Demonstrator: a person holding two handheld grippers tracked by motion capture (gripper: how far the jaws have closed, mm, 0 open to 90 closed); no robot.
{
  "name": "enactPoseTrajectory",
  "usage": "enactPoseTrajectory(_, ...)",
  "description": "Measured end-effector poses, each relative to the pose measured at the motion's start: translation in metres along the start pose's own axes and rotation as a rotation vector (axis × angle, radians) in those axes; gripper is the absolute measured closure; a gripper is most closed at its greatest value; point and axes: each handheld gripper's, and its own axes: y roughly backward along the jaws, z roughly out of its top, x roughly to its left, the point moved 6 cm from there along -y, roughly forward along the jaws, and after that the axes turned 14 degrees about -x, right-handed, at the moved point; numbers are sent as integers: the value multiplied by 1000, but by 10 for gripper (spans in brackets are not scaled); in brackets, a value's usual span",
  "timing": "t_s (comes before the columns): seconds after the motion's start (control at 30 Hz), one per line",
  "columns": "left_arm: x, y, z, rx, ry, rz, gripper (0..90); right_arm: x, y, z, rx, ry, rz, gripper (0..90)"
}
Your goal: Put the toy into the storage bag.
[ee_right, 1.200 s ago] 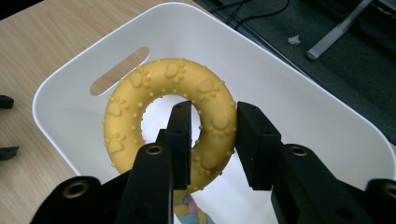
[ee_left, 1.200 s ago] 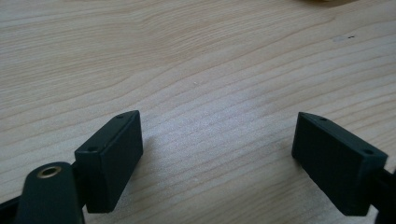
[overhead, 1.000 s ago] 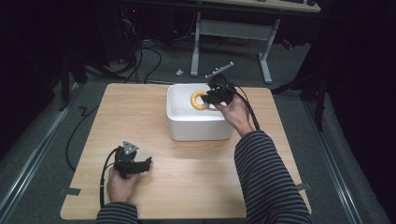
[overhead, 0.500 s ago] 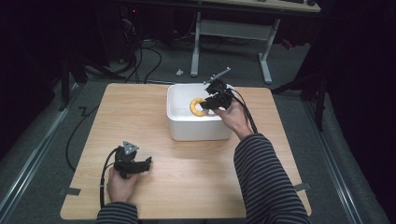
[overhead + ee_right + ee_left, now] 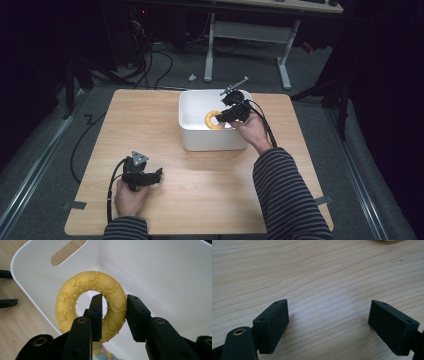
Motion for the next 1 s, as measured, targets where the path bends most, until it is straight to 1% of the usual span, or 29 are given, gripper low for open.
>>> enactPoseTrajectory(0.07, 0, 0, 0, 0, 0, 0, 168, 1, 0, 0, 4, 4, -2, 677)
enactPoseTrajectory(0.23, 0, 0, 0, 0, 0, 0, 169, 0, -1, -1, 10, -13, 2, 676)
enactPoseTrajectory(0.37, 0, 0, 0, 0, 0, 0, 169, 0, -2, -1, 10, -16, 7, 671)
enactPoseTrajectory(0.53, 0, 0, 0, -1, 2, -1, 172, 2, -2, 0, 0, -38, 27, 634)
enactPoseTrajectory(0.6, 0, 0, 0, -2, 2, 0, 172, 2, -1, 0, -6, -25, 22, 587)
enactPoseTrajectory(0.67, 0, 0, 0, -1, 2, 0, 174, 2, 2, 1, -15, -17, 12, 556)
enactPoseTrajectory(0.77, 0, 0, 0, -1, 2, 1, 175, 1, 10, 2, -47, -22, 10, 539)
enactPoseTrajectory(1.0, 0, 0, 0, -1, 3, -1, 177, -4, 27, -4, -90, -24, -20, 507)
